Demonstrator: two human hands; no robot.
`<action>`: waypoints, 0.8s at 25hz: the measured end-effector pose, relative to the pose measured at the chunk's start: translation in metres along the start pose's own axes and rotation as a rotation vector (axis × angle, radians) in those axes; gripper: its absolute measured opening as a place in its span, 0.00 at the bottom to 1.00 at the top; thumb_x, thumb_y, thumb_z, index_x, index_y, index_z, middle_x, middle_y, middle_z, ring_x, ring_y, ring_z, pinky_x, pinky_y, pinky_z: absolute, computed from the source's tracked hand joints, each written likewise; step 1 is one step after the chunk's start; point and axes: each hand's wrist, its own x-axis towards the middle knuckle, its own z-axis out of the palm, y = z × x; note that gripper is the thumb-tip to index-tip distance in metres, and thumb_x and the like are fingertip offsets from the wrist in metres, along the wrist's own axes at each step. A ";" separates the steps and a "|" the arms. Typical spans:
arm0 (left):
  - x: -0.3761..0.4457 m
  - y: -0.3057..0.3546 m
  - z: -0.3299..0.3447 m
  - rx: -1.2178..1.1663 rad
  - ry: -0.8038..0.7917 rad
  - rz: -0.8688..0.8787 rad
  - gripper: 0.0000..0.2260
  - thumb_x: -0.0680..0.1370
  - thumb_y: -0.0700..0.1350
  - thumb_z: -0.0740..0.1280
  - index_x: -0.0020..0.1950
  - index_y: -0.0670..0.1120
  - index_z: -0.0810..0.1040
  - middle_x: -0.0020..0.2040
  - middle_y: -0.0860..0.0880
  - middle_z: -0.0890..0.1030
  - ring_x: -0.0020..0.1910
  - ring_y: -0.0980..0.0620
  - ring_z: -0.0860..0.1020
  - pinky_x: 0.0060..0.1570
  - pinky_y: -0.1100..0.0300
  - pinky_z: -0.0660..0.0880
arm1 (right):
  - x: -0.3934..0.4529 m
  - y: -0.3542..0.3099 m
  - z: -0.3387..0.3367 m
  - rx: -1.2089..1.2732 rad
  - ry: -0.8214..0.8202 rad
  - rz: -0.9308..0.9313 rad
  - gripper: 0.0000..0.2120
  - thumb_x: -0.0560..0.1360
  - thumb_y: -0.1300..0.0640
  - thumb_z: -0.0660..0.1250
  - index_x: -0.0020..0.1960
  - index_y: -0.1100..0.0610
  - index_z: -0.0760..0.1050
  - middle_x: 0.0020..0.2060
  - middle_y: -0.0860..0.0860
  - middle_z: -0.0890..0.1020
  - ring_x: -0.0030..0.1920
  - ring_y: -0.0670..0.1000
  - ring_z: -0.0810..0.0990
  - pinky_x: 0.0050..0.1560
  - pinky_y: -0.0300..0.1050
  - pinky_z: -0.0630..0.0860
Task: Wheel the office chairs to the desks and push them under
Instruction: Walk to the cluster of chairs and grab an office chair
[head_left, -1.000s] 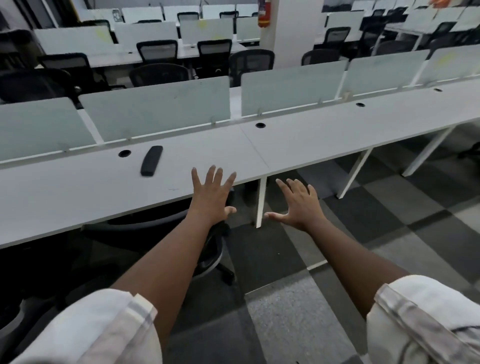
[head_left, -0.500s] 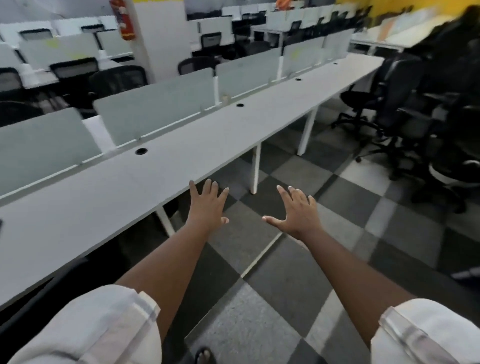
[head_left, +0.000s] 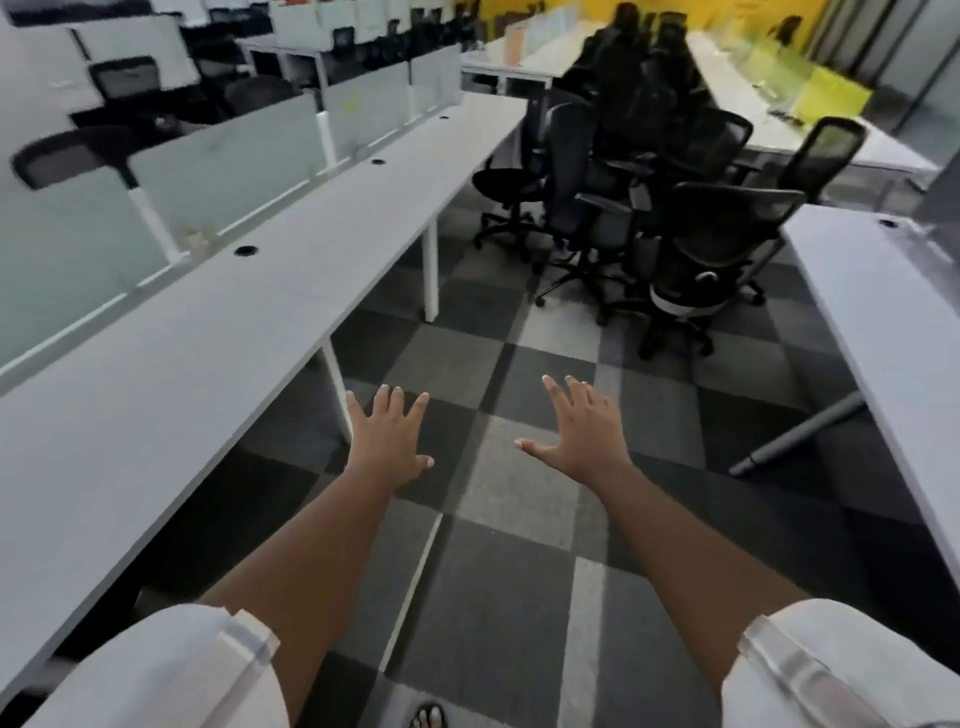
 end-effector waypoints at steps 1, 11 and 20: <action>0.028 0.005 -0.009 0.010 0.004 0.033 0.45 0.76 0.69 0.64 0.83 0.53 0.45 0.82 0.42 0.54 0.81 0.40 0.49 0.72 0.26 0.48 | 0.015 0.014 -0.001 -0.004 0.015 0.045 0.51 0.69 0.19 0.54 0.82 0.48 0.47 0.80 0.56 0.60 0.79 0.59 0.58 0.74 0.64 0.62; 0.291 0.176 -0.089 0.093 0.086 0.370 0.45 0.76 0.68 0.64 0.83 0.53 0.44 0.81 0.43 0.54 0.81 0.42 0.50 0.72 0.27 0.49 | 0.139 0.223 0.009 0.040 0.023 0.400 0.52 0.69 0.23 0.62 0.82 0.47 0.45 0.80 0.56 0.58 0.79 0.60 0.57 0.75 0.65 0.60; 0.493 0.337 -0.179 -0.014 0.141 0.413 0.42 0.77 0.65 0.66 0.83 0.53 0.48 0.79 0.45 0.59 0.80 0.43 0.53 0.74 0.30 0.49 | 0.267 0.442 -0.041 -0.094 0.020 0.447 0.52 0.71 0.25 0.62 0.83 0.48 0.43 0.80 0.57 0.58 0.80 0.59 0.57 0.75 0.64 0.60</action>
